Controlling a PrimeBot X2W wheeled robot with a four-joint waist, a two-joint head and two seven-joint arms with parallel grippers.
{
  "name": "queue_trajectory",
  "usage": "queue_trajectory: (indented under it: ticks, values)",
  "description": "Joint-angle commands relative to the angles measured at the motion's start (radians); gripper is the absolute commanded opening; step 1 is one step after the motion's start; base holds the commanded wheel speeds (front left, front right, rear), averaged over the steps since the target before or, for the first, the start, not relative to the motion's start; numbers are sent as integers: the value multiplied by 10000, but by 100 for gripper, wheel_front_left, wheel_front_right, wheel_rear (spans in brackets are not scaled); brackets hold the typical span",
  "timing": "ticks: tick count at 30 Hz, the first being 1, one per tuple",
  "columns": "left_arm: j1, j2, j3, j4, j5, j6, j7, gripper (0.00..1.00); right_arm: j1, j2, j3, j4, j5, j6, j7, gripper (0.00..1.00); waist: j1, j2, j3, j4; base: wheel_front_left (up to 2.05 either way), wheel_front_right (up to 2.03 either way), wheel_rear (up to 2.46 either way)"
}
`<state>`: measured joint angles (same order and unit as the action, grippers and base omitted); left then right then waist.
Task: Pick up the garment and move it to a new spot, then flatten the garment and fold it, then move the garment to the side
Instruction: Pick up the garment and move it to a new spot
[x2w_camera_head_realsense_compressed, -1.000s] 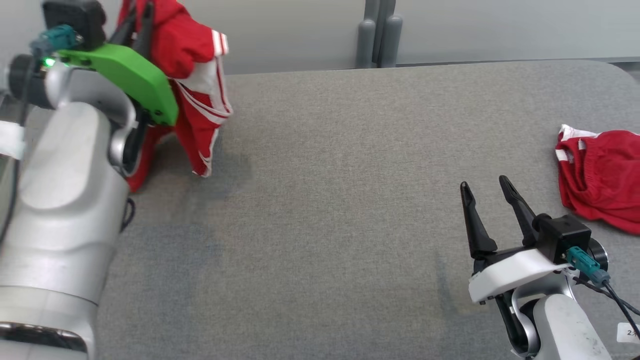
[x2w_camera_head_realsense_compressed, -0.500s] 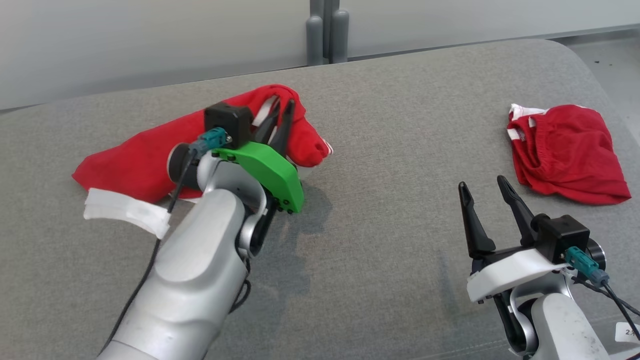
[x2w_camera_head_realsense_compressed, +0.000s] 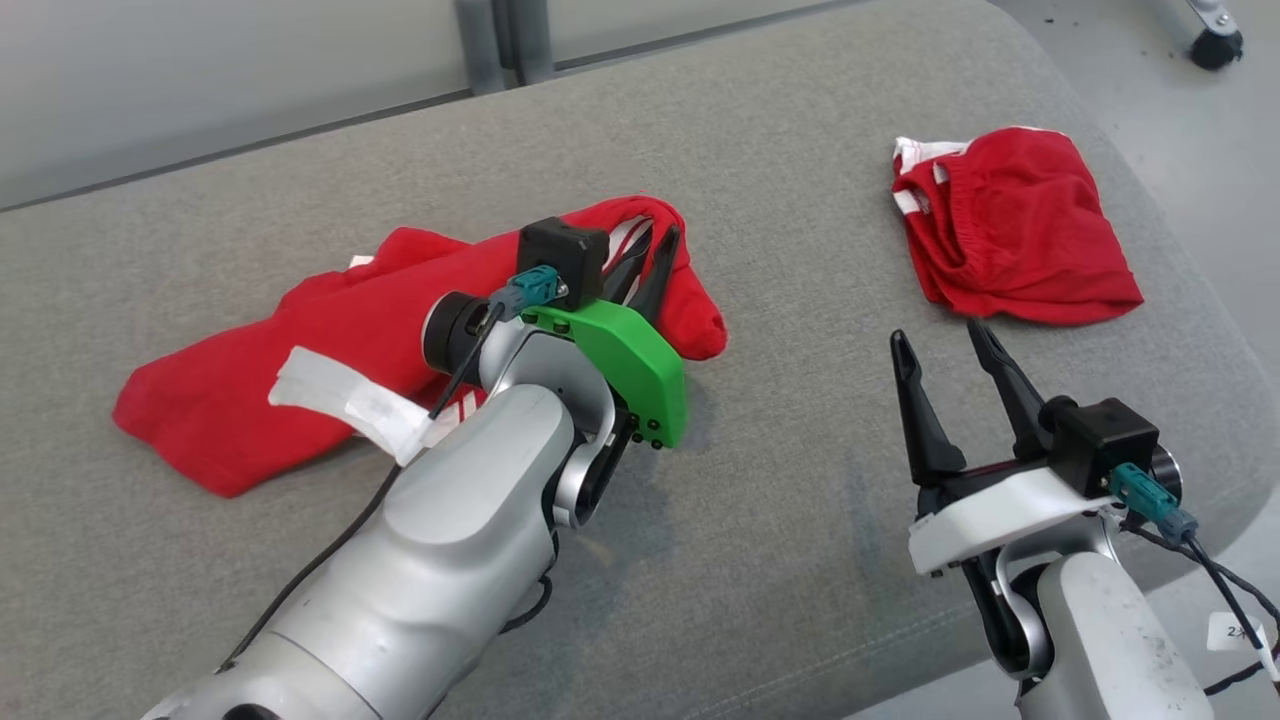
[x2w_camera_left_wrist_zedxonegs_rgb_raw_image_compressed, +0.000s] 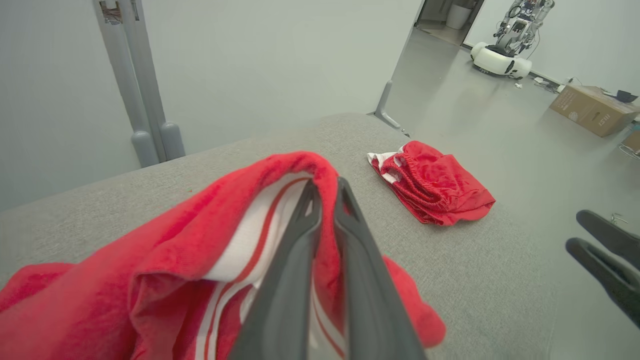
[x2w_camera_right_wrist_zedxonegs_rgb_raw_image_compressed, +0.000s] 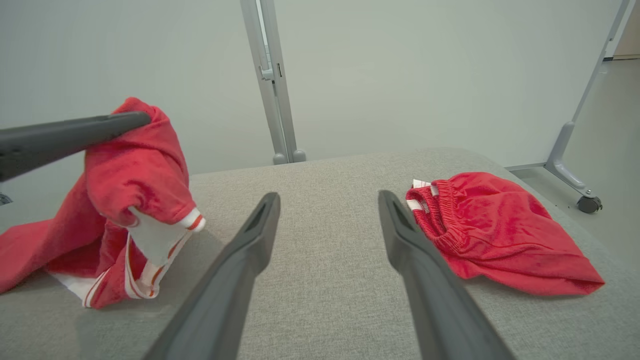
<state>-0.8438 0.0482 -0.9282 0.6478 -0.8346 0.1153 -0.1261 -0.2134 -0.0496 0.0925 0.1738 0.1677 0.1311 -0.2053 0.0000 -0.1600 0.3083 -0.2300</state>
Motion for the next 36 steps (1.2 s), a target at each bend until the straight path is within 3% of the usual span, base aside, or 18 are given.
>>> queue_trajectory:
  ticks: [1, 4, 5, 6, 7, 8, 15, 24, 29, 36]
  values:
    - [-216, 42, -210, 153, -296, 127, -131, 0, -158, -20, 81, 77, 85, -7, -112, 100, 0, 0, 529, -667, 0, 0, 0]
    - [-385, 31, -653, 491, -711, 274, -280, 0, -335, -28, 218, 168, 189, -7, -203, 100, 0, 0, 701, -959, 0, 0, 0]
    - [-421, 37, -793, 629, -835, 326, -315, 15, -391, -25, 243, 197, 217, -7, -226, 100, 0, 0, 748, -1024, 0, 0, 0]
    - [-491, 40, -928, 738, -921, 371, -388, 41, -430, -25, 261, 221, 234, -7, -264, 100, 0, 0, 790, -1069, 0, 0, 0]
    - [-559, 39, -1045, 842, -1020, 381, -465, 96, -455, -20, 267, 246, 243, -7, -281, 100, 0, 0, 826, -1092, 0, 0, 0]
    - [-609, 45, -1158, 932, -1159, 420, -545, 100, -486, -20, 258, 277, 251, -7, -305, 100, 0, 0, 857, -1101, 0, 0, 0]
    - [-776, 38, -1666, 1372, -1727, 348, -967, 100, -552, -25, 83, 396, 164, -9, -415, 100, 0, 0, 952, -862, 0, 0, 0]
    - [-763, 32, -1688, 1960, -1805, 56, -1384, 100, -381, -31, -219, 381, -162, -9, -379, 100, 0, 0, 455, 232, 0, 0, 0]
    - [-12, 291, -744, 1676, -967, 49, -1381, 100, -45, -31, -332, 366, -262, -9, -242, 100, 0, 0, -9, 848, 0, 0, 0]
    - [1998, 850, 1074, 91, 492, 324, -1386, 100, 512, -28, -338, 446, -265, -9, 21, 100, 0, 0, -533, 1527, 0, 0, 0]
